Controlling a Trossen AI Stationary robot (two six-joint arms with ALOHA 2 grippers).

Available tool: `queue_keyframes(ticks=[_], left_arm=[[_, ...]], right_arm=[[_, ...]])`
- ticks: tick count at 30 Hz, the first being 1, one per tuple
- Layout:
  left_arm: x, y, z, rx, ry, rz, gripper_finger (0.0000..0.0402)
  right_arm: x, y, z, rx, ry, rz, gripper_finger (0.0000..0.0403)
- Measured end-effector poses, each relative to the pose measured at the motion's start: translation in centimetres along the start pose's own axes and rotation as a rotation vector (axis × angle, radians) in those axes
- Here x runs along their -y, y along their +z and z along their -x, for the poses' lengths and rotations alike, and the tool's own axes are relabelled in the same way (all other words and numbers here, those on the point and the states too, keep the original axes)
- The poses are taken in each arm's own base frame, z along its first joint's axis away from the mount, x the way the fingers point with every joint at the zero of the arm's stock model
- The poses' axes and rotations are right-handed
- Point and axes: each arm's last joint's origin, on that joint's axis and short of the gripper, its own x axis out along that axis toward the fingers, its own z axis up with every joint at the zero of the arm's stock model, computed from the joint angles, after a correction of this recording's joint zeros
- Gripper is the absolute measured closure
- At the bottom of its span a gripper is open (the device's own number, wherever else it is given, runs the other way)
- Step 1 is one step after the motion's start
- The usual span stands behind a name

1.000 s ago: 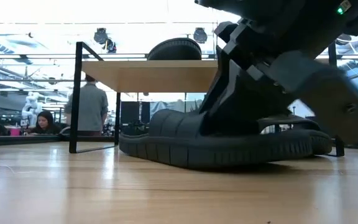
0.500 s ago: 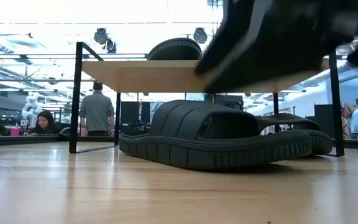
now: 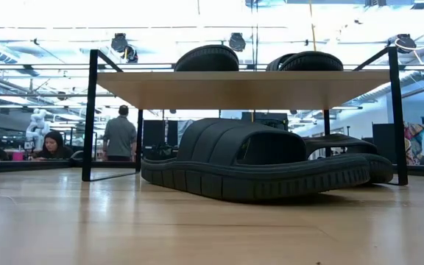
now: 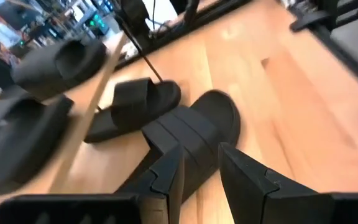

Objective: Pick and place slides into the shelf
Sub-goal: Put the black slipper under the shelf

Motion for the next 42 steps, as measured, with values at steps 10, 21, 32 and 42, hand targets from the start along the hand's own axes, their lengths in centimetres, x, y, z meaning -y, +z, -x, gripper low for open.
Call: queue_keyframes(ticks=[10, 21, 32, 42], left_arm=[[0.2, 0.6, -3.8, -0.001, -0.045, 0.084, 0.0293], [1.8, 4.2, -11.7, -0.273, -0.010, 0.012, 0.0287], [2.0, 5.9, -16.3, -0.433, 0.048, 0.054, 0.0141], [2.0, 5.5, -16.3, -0.457, 0.091, 0.058, 0.0015]], right_arm=[[4.3, -5.0, 3.0, 0.530, 0.204, -0.214, 0.0393], [8.9, -10.5, 5.7, 0.606, 0.139, -0.365, 0.0401], [9.6, -10.7, 7.1, 0.626, 0.156, -0.372, 0.0402], [9.1, -11.0, 7.6, 0.620, 0.200, -0.370, 0.0401]])
